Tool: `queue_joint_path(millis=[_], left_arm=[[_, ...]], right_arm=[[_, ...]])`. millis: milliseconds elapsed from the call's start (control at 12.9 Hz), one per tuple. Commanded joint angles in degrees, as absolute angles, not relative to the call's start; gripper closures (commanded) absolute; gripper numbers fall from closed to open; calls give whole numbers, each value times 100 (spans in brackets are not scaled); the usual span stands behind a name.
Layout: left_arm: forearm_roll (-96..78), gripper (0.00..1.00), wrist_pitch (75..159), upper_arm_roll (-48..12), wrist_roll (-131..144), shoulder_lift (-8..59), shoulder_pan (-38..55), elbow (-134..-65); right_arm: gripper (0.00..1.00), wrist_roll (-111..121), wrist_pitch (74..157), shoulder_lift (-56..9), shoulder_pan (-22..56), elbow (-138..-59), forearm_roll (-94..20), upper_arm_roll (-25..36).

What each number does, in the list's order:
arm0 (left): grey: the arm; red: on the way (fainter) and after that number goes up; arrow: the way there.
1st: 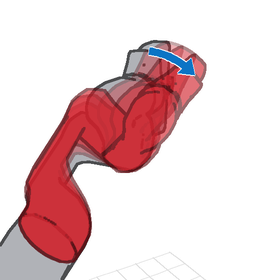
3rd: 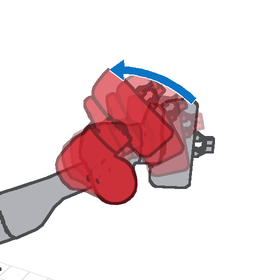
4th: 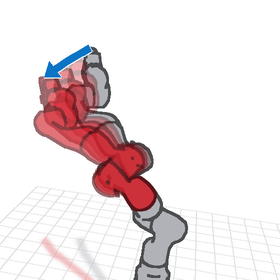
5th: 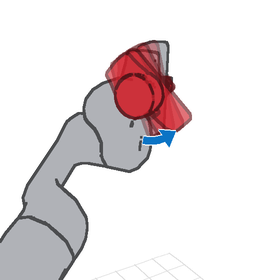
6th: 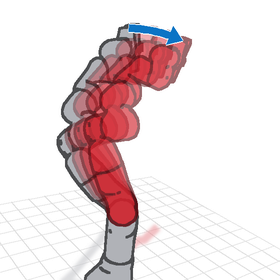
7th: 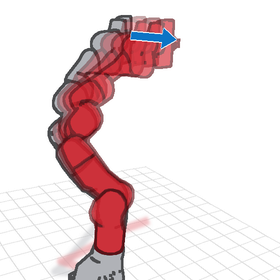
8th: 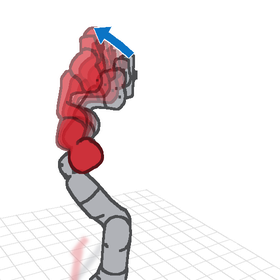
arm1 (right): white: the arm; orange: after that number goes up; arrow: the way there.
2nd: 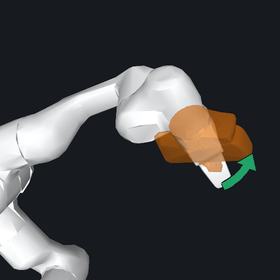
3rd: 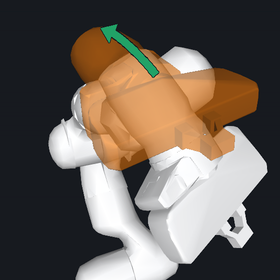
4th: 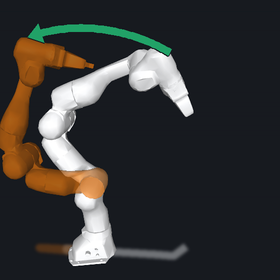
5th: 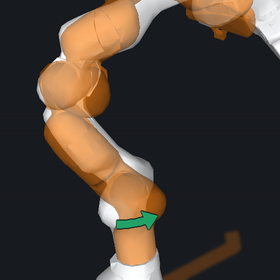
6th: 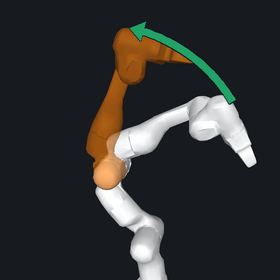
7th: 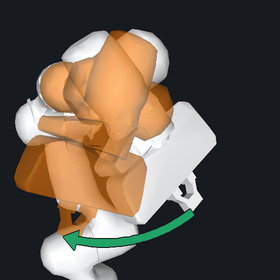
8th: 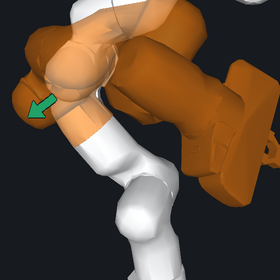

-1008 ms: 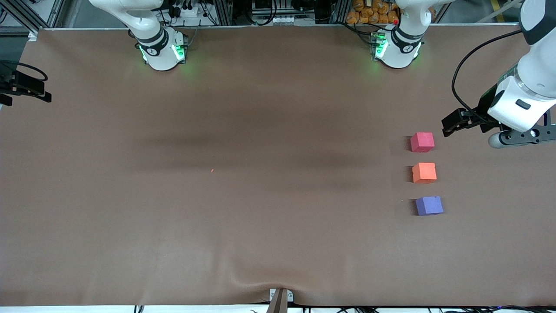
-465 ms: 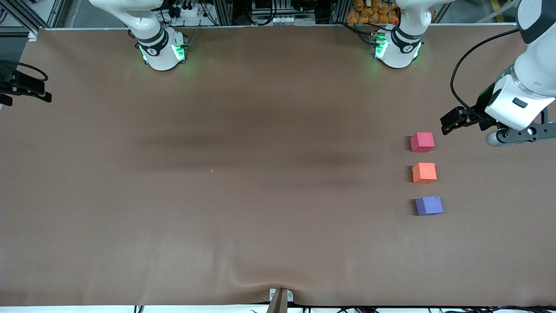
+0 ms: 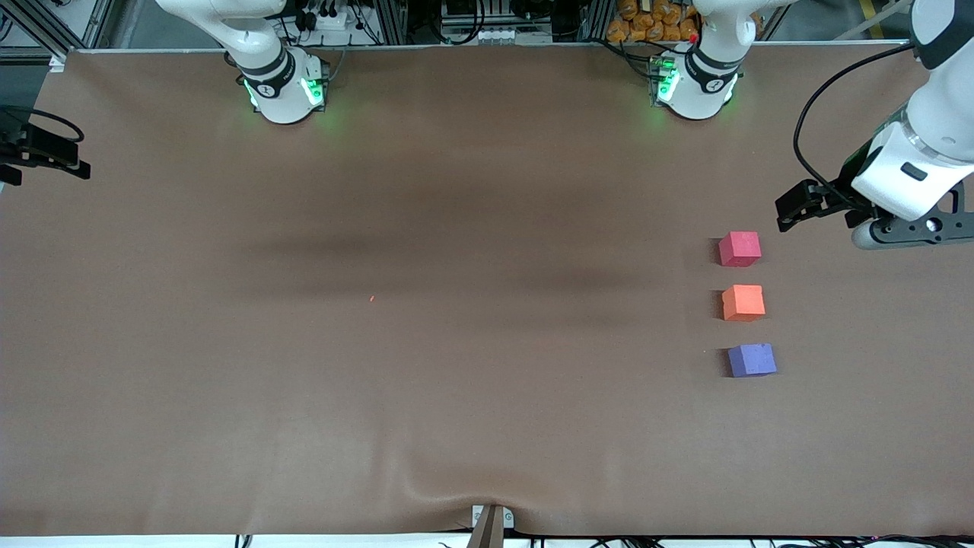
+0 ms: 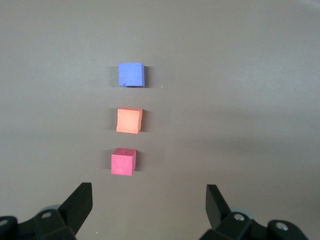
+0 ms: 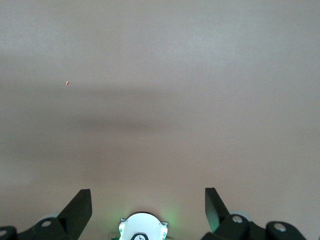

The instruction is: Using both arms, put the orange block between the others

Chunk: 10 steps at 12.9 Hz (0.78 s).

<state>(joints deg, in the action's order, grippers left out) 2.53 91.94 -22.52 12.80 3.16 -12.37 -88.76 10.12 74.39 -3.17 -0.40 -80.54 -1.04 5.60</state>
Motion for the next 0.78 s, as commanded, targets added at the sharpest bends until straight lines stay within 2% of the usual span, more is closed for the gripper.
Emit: queue_joint_path(millis=[0,388,698], left_arm=[[175,0,9097,-2250,977,44,-1371,-9035],[211,0,9009,-2224,353,53,-1546,-8903],[211,0,8544,-2206,290,132,-1608,-8535]], right_arm=[[0,940,7365,-290,-79,-7980,-176,519],[0,914,7383,-290,-79,-7980,-176,519],[0,914,7374,-290,-79,-7980,-176,519]])
